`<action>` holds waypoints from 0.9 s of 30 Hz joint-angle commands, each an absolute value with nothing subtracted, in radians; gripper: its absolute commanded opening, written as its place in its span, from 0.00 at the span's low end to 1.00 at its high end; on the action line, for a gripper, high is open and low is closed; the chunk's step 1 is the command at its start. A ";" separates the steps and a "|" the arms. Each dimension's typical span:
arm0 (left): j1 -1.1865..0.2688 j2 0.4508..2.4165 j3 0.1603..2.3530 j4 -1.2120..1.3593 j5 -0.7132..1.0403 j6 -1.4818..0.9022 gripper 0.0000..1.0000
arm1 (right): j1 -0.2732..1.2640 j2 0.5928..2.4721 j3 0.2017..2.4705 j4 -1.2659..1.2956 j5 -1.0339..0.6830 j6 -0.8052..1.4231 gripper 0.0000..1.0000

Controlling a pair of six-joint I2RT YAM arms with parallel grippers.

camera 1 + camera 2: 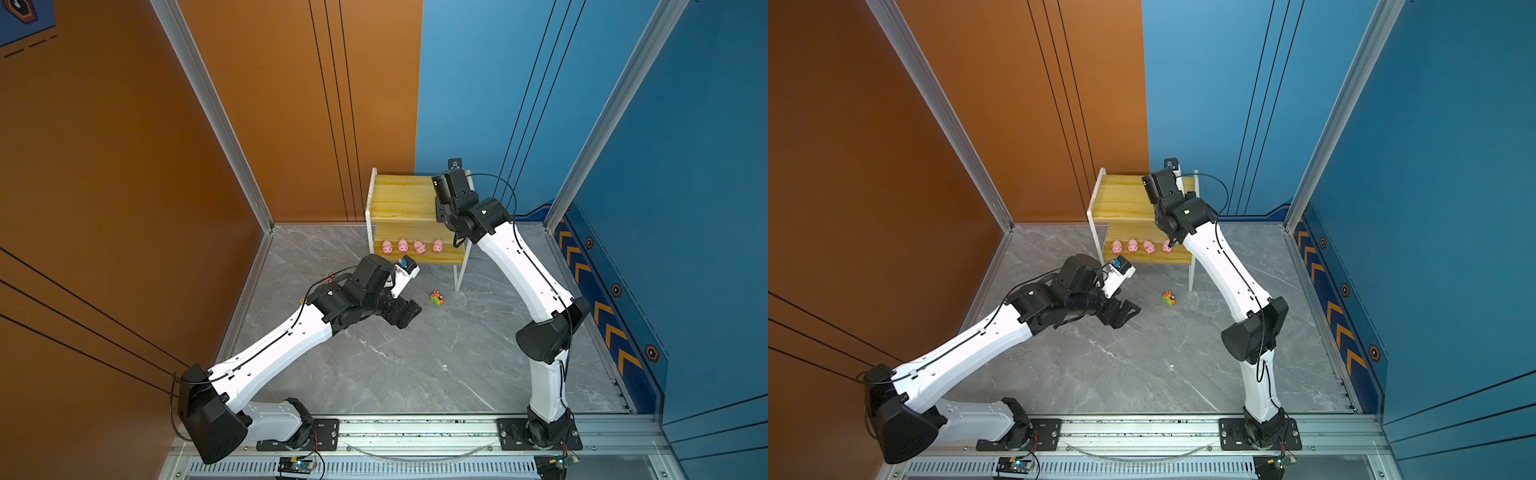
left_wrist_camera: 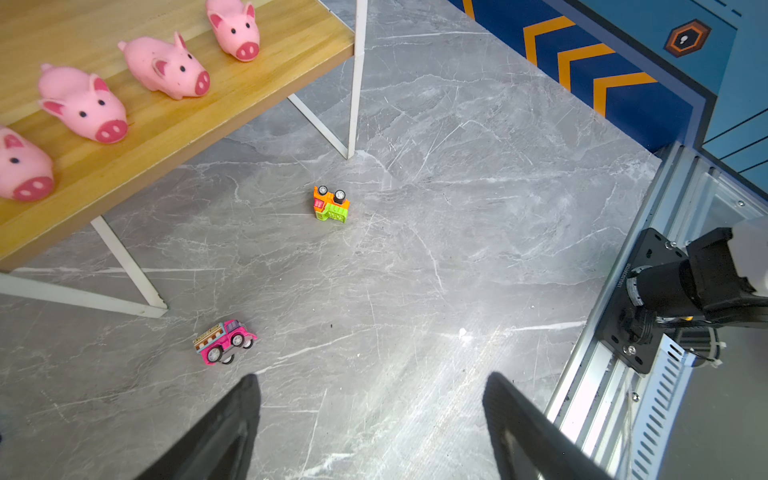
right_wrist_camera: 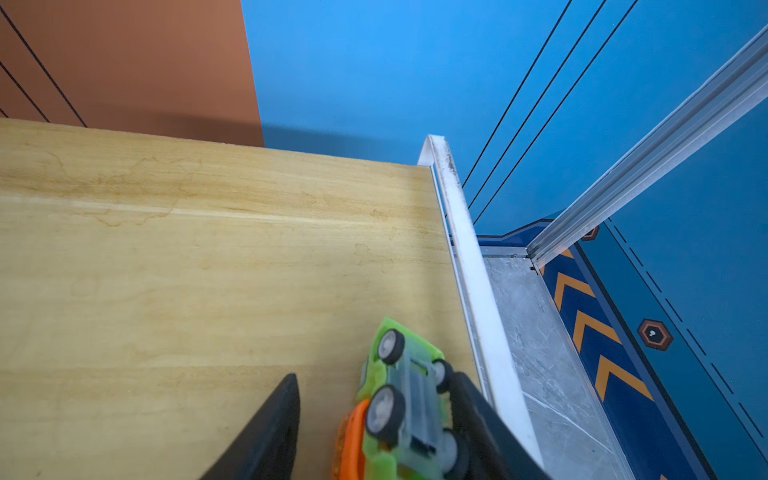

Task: Place and organize the plastic toys onto the shelf
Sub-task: 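Draw the right gripper back from the shelf toward the floor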

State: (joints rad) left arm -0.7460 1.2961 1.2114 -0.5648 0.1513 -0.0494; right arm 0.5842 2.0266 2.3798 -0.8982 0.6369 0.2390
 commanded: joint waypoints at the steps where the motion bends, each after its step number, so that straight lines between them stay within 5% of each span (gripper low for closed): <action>1: -0.735 1.277 1.198 -0.548 0.175 -0.056 0.85 | 0.579 2.043 2.413 -0.901 0.678 0.239 0.53; 9: -0.732 1.278 1.197 -0.546 0.176 -0.055 0.85 | 0.570 2.042 2.450 -0.888 0.637 0.233 0.26; 20: -0.729 1.279 1.197 -0.545 0.177 -0.055 0.85 | 0.623 1.901 2.403 -0.865 0.604 0.217 0.18; 27: -0.727 1.269 1.195 -0.545 0.172 -0.056 0.85 | 0.683 1.546 1.985 -0.789 0.582 0.272 0.18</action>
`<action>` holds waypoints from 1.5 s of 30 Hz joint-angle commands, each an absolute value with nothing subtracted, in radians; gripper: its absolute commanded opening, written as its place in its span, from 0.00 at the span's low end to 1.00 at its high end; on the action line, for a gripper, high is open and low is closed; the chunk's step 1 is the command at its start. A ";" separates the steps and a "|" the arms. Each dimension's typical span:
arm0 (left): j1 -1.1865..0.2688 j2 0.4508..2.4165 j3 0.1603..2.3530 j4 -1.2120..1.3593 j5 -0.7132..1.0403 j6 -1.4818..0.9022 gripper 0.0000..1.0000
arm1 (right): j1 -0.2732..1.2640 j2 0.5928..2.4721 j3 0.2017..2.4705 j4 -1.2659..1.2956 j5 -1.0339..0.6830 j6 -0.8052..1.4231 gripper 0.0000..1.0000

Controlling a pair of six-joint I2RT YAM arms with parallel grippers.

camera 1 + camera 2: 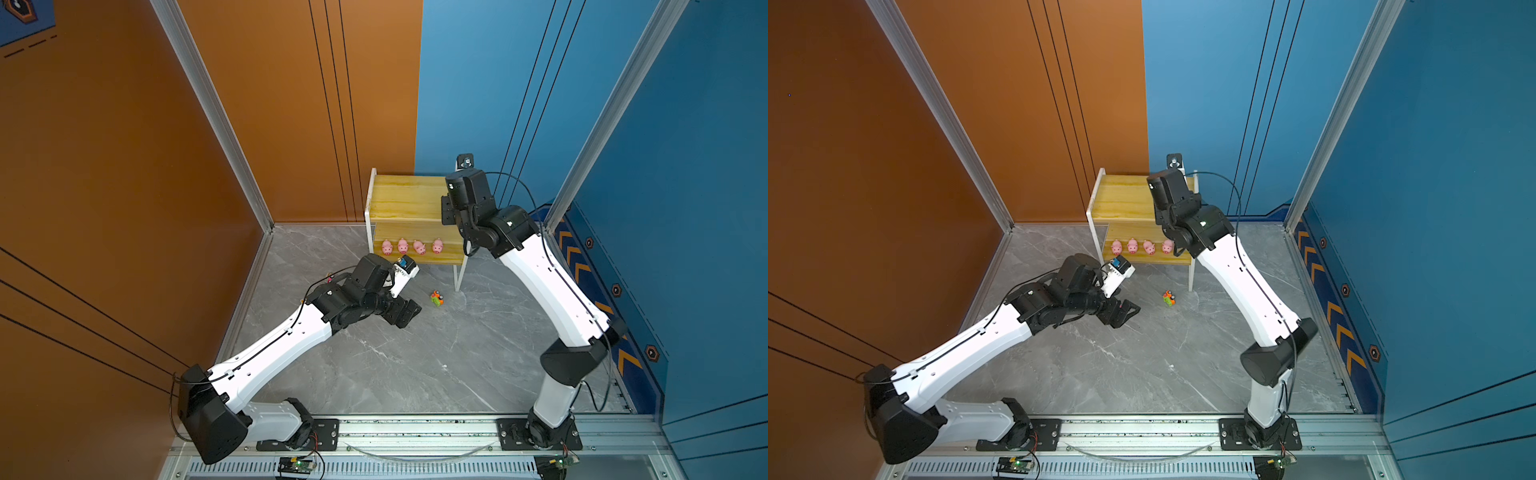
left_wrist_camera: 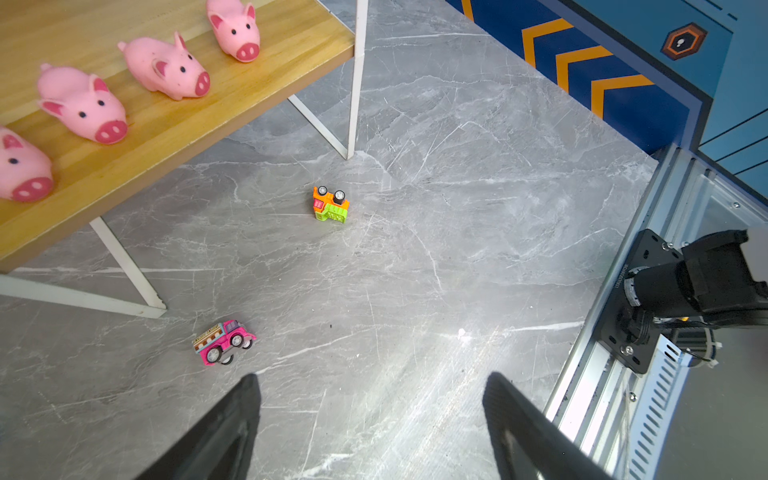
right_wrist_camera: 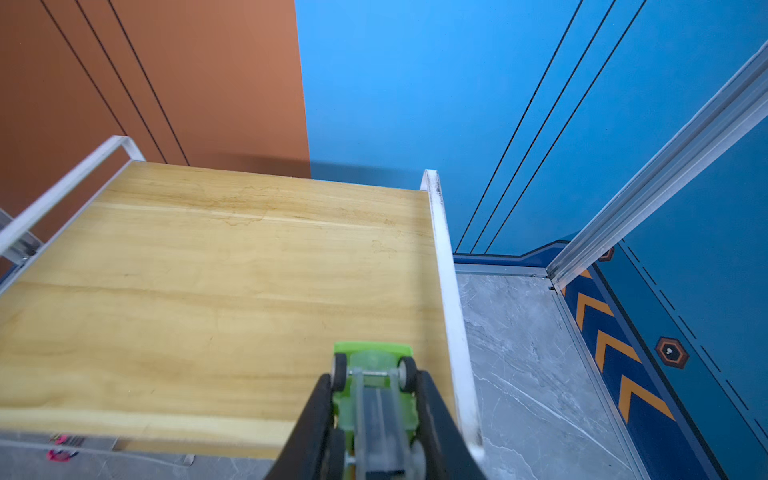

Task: Place and organize the plastic toys onto the shelf
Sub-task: 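Draw the right gripper back from the shelf toward the floor, then lower the right gripper onto the lime-green car and close it, then lower the lime-green car to the floor and open the right gripper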

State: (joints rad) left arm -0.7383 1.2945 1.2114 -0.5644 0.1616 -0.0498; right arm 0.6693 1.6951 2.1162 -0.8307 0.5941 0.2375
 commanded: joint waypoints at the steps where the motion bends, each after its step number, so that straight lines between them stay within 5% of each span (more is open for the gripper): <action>1: -0.726 1.270 1.196 -0.545 0.171 -0.057 0.85 | 0.691 1.496 1.916 -0.787 0.578 0.289 0.18; 10: -0.697 1.252 1.195 -0.543 0.125 -0.079 0.85 | 0.929 1.097 1.331 -0.904 0.610 0.554 0.18; 19: -0.652 1.259 1.194 -0.539 0.118 -0.100 0.85 | 1.035 1.191 0.972 -0.885 0.379 0.742 0.17; 34: -0.619 1.258 1.178 -0.520 0.162 -0.107 0.85 | 0.914 1.713 1.245 -0.931 -0.025 0.368 0.19; 45: -0.588 1.258 1.167 -0.501 0.201 -0.121 0.85 | 0.882 1.970 1.476 -1.060 -0.099 0.209 0.25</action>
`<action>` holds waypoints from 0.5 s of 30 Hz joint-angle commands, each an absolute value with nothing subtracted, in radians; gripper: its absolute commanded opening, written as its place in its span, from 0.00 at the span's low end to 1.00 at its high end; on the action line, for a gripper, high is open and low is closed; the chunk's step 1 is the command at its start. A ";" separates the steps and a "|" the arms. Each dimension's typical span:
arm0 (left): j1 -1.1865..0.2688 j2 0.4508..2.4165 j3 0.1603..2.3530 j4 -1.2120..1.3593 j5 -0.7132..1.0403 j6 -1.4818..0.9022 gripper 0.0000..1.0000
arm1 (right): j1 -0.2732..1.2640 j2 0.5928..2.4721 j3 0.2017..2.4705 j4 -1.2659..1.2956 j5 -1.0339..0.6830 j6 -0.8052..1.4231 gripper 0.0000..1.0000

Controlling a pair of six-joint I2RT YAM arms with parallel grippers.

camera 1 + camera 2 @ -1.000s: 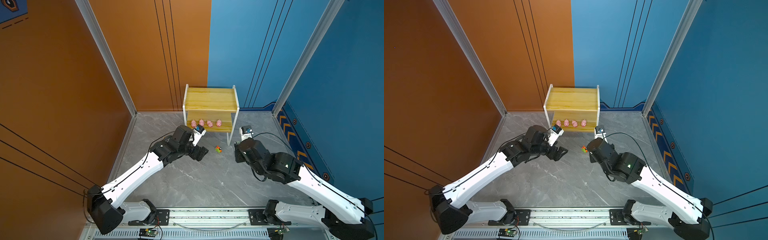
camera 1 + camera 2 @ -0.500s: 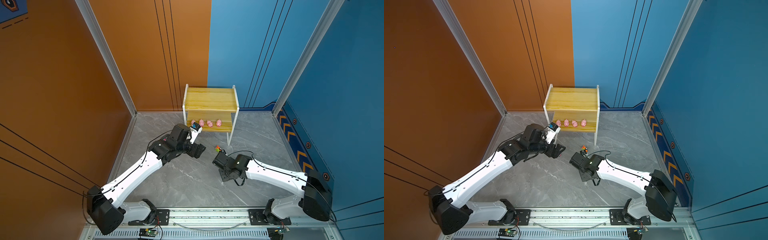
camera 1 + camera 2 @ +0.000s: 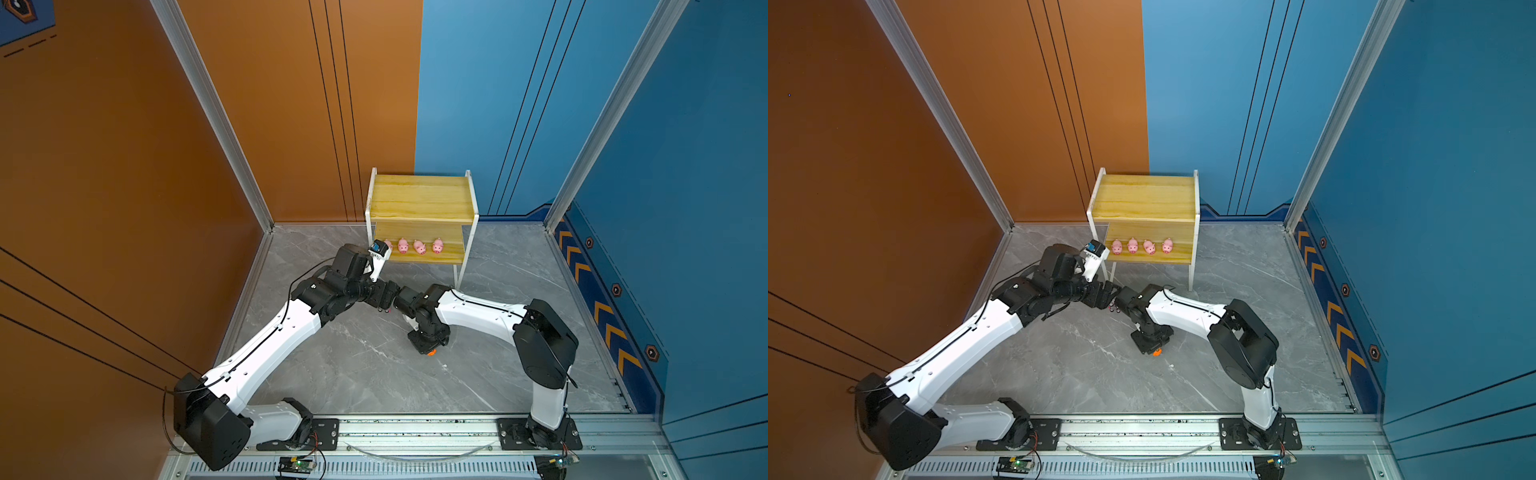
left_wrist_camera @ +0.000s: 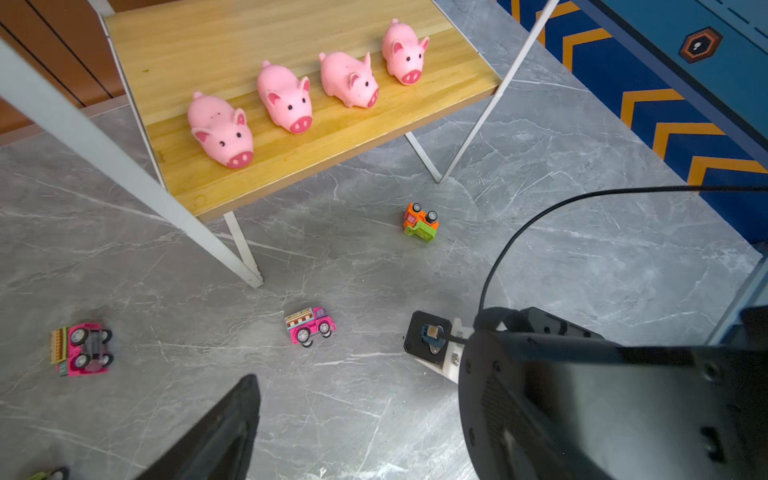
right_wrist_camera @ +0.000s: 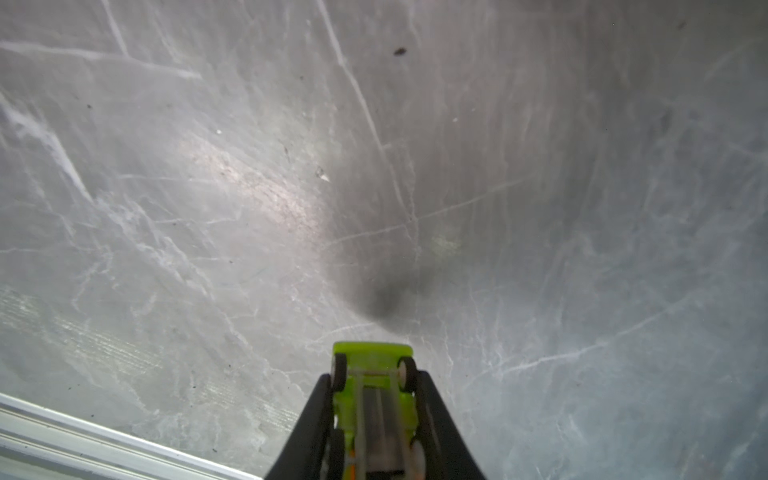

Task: Place and organize the plastic toys onto the shelf
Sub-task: 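Lower the lime-green car to the floor and open the right gripper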

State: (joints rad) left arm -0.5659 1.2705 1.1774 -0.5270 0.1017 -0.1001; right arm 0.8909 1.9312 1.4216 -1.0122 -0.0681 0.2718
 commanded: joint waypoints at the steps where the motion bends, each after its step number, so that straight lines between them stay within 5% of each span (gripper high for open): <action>1: -0.586 1.258 1.167 -0.498 0.206 -0.122 0.85 | 0.881 1.983 1.489 -1.065 -0.098 0.203 0.25; 15: -0.583 1.261 1.164 -0.491 0.218 -0.131 0.85 | 0.874 2.067 1.614 -1.089 -0.043 0.191 0.44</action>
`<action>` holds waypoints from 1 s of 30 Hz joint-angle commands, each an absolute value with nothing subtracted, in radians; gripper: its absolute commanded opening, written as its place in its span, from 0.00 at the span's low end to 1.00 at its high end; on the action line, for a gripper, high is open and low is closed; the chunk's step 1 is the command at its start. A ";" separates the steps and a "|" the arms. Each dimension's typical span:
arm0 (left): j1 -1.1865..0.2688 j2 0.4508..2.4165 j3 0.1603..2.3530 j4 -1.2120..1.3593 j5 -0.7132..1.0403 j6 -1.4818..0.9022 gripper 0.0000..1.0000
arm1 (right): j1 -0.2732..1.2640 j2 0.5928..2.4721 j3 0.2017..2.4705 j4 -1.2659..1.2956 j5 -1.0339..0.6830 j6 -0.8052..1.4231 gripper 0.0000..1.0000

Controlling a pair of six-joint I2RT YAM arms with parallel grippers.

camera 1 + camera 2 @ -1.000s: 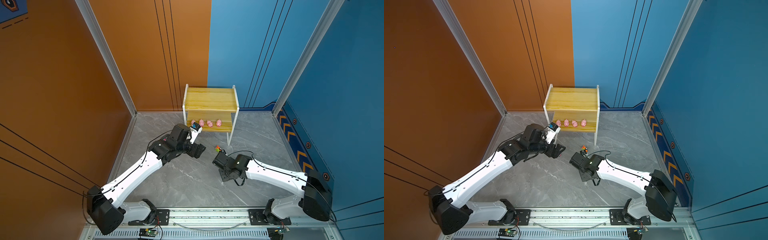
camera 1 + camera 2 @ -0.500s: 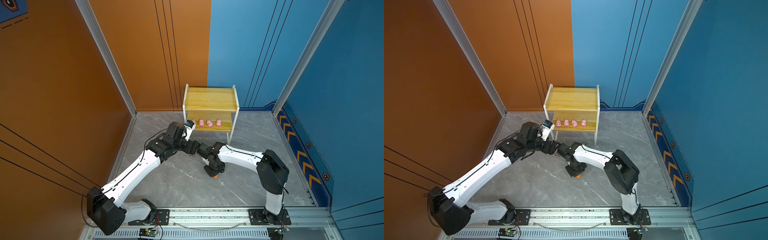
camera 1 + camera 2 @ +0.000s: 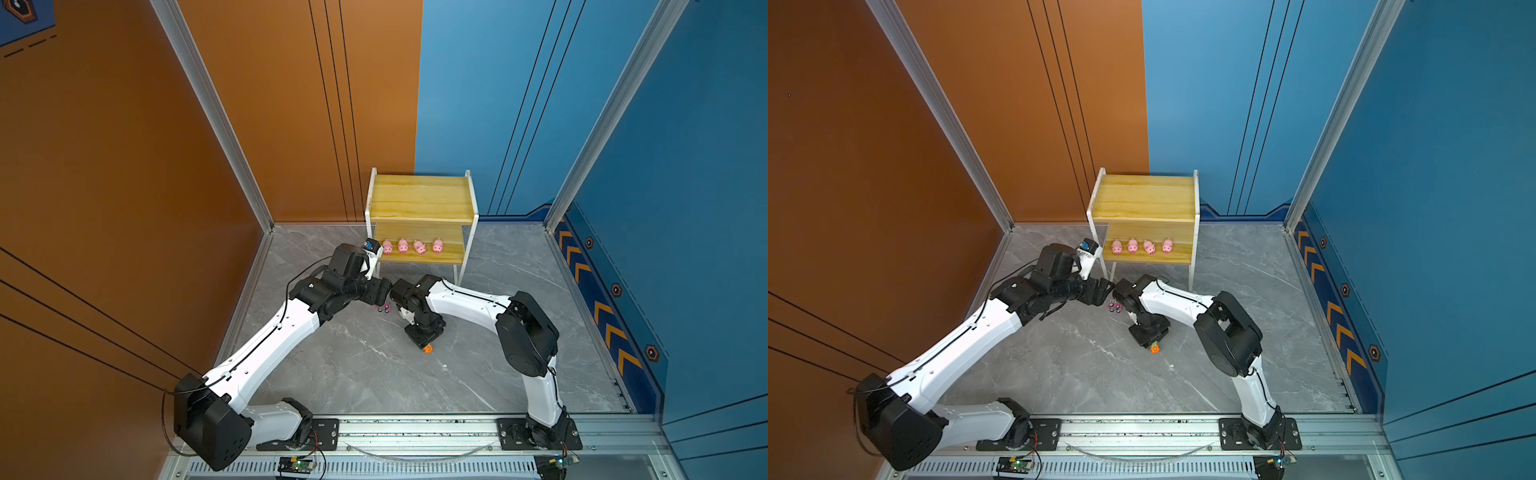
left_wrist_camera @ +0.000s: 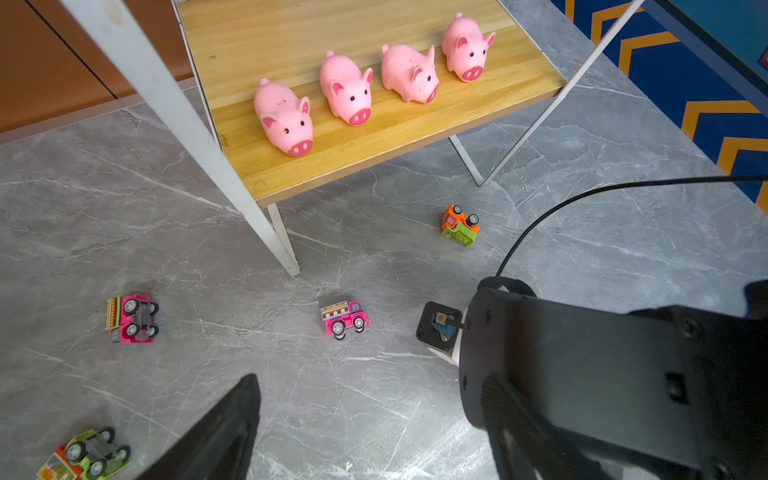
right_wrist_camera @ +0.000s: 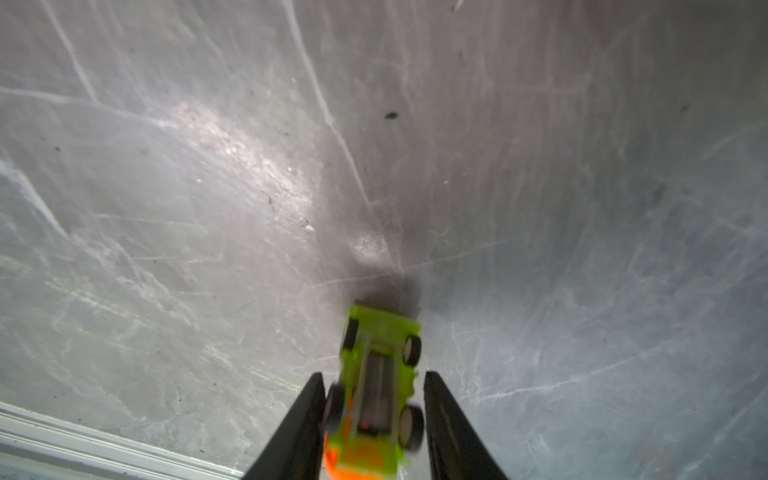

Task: Place and organize the plastic toys onto the shelf
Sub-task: 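Lower the lime-green car to the floor and open the right gripper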

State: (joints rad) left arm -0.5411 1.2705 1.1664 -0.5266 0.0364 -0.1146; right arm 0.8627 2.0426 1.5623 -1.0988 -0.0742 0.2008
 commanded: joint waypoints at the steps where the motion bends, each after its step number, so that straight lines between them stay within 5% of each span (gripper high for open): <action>1: -0.583 1.259 1.165 -0.491 0.216 -0.130 0.85 | 0.872 2.068 1.621 -1.088 -0.043 0.191 0.47; 14: -0.573 1.226 1.154 -0.486 0.170 -0.141 0.85 | 0.861 1.910 1.556 -0.959 0.046 0.283 0.52; 25: -0.563 1.224 1.147 -0.487 0.101 -0.186 0.85 | 0.995 1.416 0.883 -0.332 0.241 0.483 0.67; 30: -0.549 1.227 1.147 -0.488 0.096 -0.219 0.85 | 1.108 1.372 0.702 -0.165 0.372 0.539 0.74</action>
